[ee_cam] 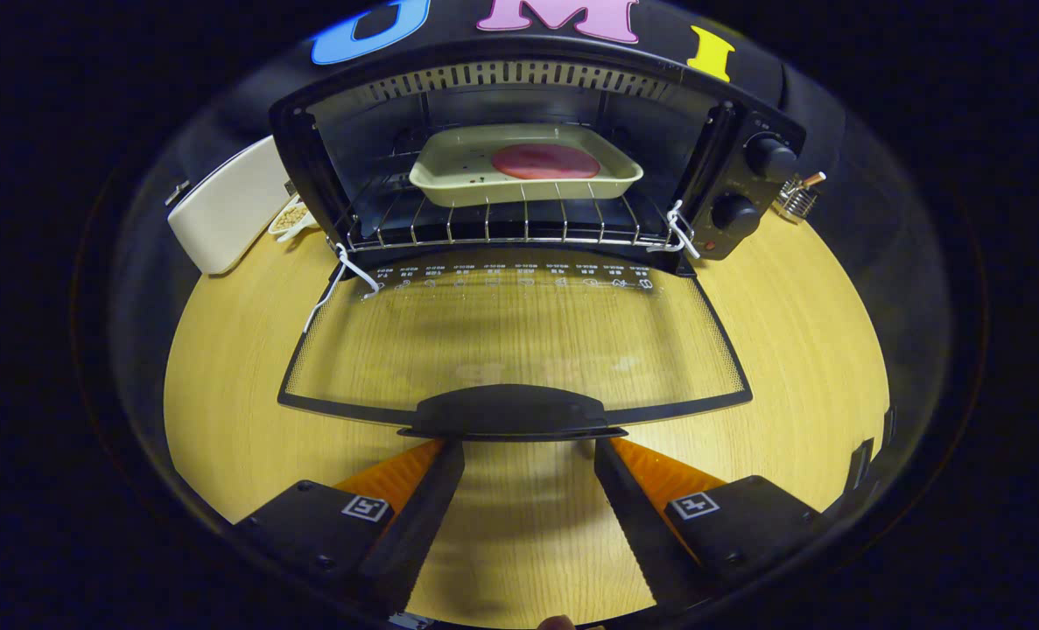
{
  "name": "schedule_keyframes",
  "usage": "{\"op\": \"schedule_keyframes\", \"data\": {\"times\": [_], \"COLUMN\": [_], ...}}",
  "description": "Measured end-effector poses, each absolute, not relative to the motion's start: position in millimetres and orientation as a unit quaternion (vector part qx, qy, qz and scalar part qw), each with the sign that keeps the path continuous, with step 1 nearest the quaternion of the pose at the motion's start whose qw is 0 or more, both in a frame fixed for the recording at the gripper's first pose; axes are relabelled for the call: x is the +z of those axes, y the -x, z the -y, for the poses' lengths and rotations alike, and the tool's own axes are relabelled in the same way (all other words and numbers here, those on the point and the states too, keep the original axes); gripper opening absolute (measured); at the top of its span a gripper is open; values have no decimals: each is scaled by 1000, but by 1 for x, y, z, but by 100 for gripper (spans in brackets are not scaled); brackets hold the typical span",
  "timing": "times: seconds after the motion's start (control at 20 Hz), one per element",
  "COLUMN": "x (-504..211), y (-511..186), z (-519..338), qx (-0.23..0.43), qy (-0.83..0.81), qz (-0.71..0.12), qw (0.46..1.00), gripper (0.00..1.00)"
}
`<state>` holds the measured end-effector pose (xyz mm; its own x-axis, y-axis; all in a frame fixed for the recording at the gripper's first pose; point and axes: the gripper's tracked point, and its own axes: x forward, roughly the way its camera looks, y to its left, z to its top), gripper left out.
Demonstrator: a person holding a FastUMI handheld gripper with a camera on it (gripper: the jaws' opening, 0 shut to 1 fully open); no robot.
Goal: Open the toaster oven, put the food inside, and close the toaster oven door.
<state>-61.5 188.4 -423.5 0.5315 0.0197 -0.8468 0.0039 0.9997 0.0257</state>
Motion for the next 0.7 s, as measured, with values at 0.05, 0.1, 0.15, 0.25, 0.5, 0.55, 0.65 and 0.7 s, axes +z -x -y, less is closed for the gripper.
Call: {"op": "schedule_keyframes", "data": {"times": [0.05,0.1,0.15,0.25,0.5,0.55,0.65,0.7], "x": [-422,-420,-418,-411,-379,-370,-354,-346], "y": [62,62,63,61,48,45,38,34], "z": [-188,-187,-186,-183,-174,-173,-171,-169], "qx": [6,9,10,10,7,6,6,7], "qy": [-15,-14,-12,-9,0,-5,-7,-4], "qz": [-481,-478,-474,-458,-392,-382,-362,-353], "qw": [876,878,881,889,920,924,932,936], "gripper": [99,99,99,99,100,99,99,100]}}
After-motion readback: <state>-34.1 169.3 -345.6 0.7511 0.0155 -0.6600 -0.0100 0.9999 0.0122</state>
